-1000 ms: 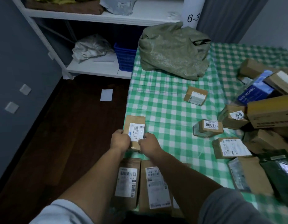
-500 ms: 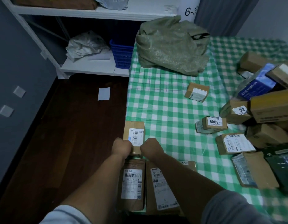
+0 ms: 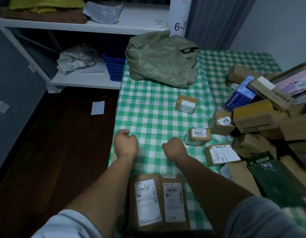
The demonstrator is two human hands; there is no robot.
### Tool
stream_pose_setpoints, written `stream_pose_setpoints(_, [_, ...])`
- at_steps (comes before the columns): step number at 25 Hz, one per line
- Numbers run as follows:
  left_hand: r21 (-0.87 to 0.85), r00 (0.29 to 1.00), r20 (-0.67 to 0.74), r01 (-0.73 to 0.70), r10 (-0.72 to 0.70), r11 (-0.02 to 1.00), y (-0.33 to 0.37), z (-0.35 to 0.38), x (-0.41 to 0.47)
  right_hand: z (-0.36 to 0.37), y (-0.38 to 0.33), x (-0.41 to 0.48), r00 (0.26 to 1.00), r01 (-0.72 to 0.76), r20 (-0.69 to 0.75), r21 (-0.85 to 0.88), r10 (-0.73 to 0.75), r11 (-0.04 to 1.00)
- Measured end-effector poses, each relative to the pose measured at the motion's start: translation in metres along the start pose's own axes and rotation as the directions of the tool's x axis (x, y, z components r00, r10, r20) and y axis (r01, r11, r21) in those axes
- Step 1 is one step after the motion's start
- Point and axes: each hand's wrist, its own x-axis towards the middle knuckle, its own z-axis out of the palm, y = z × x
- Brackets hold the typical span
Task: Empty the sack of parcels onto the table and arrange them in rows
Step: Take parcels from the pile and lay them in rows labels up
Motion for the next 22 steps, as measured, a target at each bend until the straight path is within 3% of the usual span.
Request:
stream_pose_setpoints(4, [-0.044,0.999,0.033,-0.012,0.013,0.999,0.009,0.039,-0.022,-0.049,0.028,0.008,0.935,-0.052,-0.353,-0.009,0.046,0.999])
stream_pose_setpoints(7, [-0.024,0.997,0.076,0.018,-0.016,1.0,0.011,0.067,-0.036,-0.073,0.051,0.02,0.889,-0.031,-0.456,-0.17,-0.051,0.985])
stream_pose_setpoints(15, [-0.072,0.988,0.129,0.09,-0.08,0.993,0.007,0.104,-0.061,-0.082,0.079,0.047,0.948,0.087,-0.269,-0.299,-0.171,0.95])
stream_pose_setpoints(22, [-0.055,0.98,0.171,0.113,-0.102,0.992,-0.002,0.105,-0.073,-0.088,0.095,0.042,0.956,0.079,-0.204,-0.51,-0.209,0.857])
